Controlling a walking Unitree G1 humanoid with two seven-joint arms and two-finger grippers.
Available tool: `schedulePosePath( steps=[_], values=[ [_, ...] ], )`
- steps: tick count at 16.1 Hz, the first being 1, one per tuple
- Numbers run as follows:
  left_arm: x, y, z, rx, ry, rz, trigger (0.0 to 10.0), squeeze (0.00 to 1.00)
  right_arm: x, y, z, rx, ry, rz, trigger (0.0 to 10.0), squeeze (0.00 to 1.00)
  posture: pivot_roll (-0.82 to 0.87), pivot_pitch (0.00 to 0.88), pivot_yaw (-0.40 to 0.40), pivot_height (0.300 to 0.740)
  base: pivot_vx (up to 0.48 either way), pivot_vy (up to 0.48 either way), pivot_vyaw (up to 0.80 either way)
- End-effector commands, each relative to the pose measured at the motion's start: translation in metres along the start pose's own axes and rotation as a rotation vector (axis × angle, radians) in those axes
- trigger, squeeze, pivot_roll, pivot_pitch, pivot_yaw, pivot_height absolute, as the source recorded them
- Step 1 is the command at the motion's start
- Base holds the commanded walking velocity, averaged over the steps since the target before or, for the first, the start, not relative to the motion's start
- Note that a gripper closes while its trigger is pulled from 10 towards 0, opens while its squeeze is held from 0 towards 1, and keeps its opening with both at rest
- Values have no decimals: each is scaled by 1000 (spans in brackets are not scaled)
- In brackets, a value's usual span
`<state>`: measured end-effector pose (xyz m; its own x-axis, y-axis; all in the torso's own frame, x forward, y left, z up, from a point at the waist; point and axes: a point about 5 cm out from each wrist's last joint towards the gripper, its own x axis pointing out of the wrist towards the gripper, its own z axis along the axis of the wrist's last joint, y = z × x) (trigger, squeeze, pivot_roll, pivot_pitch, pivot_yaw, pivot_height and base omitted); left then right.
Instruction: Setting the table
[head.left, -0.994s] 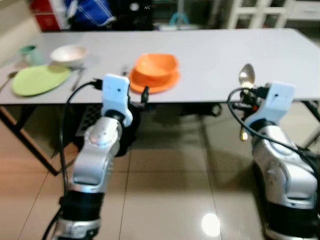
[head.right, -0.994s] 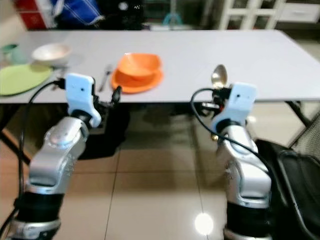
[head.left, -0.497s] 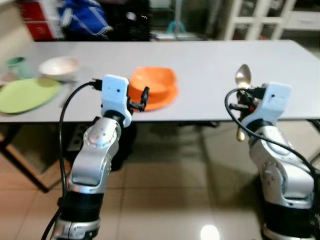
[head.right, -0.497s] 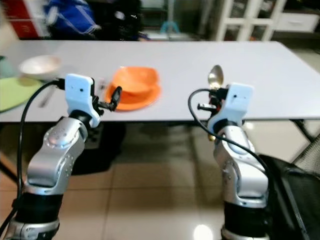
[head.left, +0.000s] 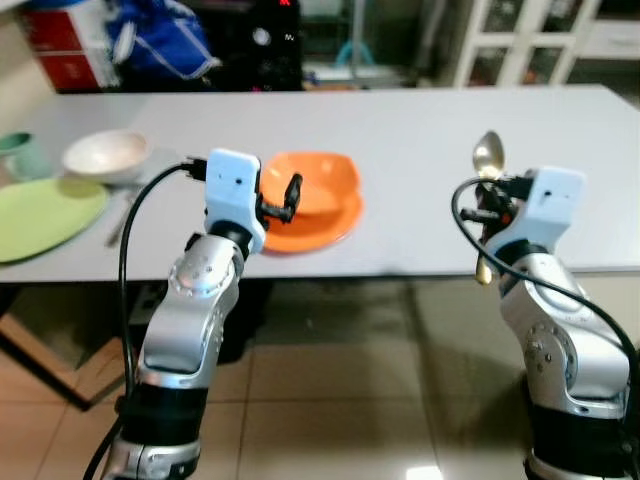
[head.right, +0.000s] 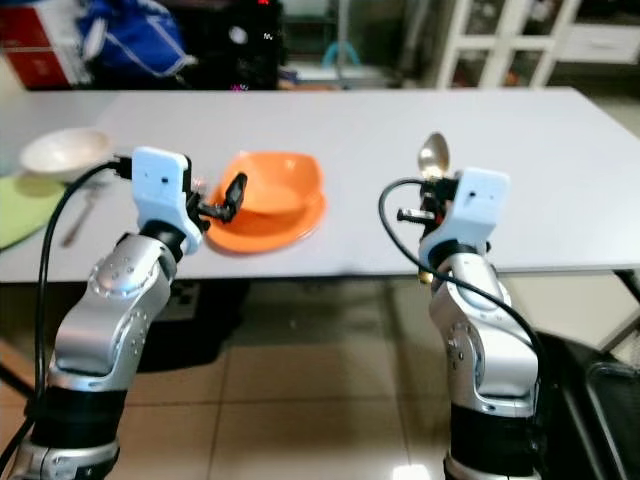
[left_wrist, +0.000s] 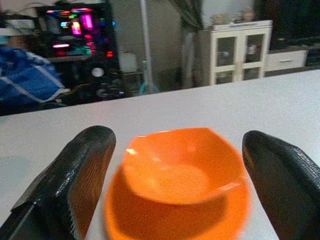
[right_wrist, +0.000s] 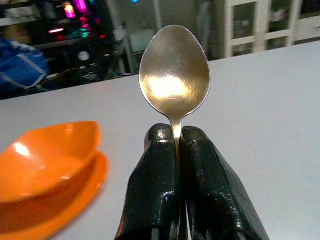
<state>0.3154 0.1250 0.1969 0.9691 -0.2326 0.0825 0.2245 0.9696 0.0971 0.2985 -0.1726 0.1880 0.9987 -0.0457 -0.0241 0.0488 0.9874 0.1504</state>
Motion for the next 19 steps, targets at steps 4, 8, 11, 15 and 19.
schedulePosePath(
  steps=[4,8,11,15,19],
  values=[
    [-1,8,3,14,-6,18,10000,0,1,10,2,7,-9,30,10000,0,-45,0,23,740,439,0,0],
    [0,7,3,19,-5,8,10000,0,1,9,1,3,-3,27,10000,0,-45,0,27,740,441,0,0],
    [-3,-3,4,44,0,-100,10000,0,2,1,1,-22,2,11,10000,0,-44,0,30,740,248,0,0],
    [-15,-22,8,73,-37,-337,10000,0,11,-13,3,-69,10,-33,10000,0,-39,0,31,740,0,0,0],
    [-25,-28,7,90,-6,-461,10000,0,21,-21,-9,-124,89,-32,10000,0,-35,0,35,740,0,0,0]
  ],
)
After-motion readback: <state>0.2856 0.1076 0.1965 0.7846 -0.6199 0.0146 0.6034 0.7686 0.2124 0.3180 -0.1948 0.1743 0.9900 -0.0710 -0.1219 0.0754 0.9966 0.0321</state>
